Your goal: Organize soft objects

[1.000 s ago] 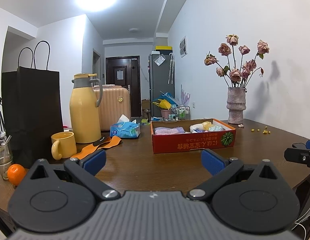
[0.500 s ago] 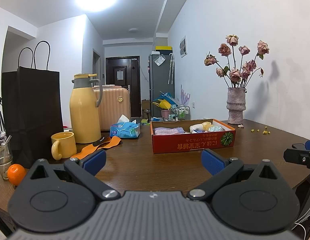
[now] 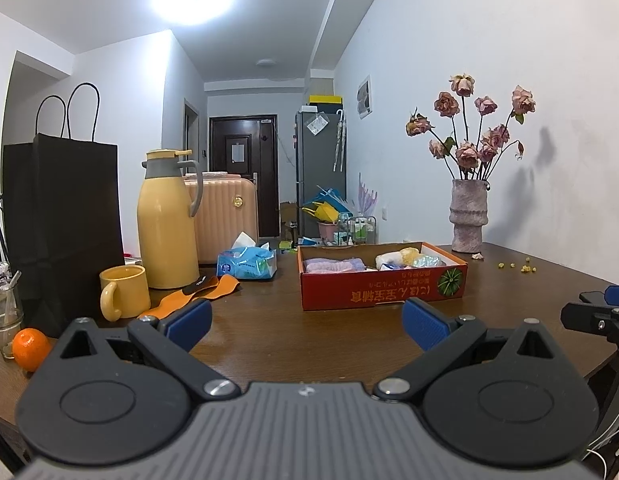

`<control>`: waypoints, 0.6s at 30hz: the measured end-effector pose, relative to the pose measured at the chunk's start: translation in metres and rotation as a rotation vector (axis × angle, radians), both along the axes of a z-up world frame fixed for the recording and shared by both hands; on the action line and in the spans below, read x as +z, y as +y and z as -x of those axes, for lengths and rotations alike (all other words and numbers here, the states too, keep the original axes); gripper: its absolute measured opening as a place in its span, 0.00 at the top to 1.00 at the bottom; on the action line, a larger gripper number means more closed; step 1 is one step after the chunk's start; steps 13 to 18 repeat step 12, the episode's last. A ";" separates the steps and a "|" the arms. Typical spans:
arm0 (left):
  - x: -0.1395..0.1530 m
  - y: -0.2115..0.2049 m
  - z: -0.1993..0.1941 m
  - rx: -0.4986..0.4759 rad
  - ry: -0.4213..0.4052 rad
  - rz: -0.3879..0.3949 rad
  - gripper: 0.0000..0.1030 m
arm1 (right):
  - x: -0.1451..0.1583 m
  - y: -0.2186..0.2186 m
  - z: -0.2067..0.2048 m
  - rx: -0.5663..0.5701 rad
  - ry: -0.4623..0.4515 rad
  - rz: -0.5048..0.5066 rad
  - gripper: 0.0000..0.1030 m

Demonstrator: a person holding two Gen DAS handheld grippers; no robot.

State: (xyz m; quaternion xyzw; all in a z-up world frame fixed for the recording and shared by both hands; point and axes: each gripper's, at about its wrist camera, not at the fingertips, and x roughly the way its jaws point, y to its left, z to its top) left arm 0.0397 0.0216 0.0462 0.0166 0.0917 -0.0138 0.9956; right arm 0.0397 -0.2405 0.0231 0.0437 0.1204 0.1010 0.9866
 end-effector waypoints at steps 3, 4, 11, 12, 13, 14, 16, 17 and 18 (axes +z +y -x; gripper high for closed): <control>0.000 -0.001 0.002 -0.002 -0.005 -0.001 0.00 | 0.000 0.000 0.000 0.000 -0.001 0.000 0.01; 0.000 -0.001 0.001 -0.003 -0.005 -0.001 0.00 | 0.000 0.000 0.000 0.001 -0.001 0.000 0.01; 0.000 -0.001 0.002 0.003 -0.008 0.000 0.00 | -0.001 0.000 0.001 0.000 -0.002 0.000 0.01; 0.000 -0.001 0.002 0.004 -0.009 0.001 0.00 | 0.000 0.000 0.001 0.000 -0.002 0.000 0.01; 0.000 -0.001 0.002 0.004 -0.009 0.001 0.00 | 0.000 0.000 0.001 0.000 -0.002 0.000 0.01; 0.000 -0.001 0.002 0.004 -0.009 0.001 0.00 | 0.000 0.000 0.001 0.000 -0.002 0.000 0.01; 0.000 -0.001 0.002 0.004 -0.009 0.001 0.00 | 0.000 0.000 0.001 0.000 -0.002 0.000 0.01; 0.000 -0.001 0.002 0.004 -0.009 0.001 0.00 | 0.000 0.000 0.001 0.000 -0.002 0.000 0.01; 0.000 -0.001 0.002 0.004 -0.009 0.001 0.00 | 0.000 0.000 0.001 0.000 -0.002 0.000 0.01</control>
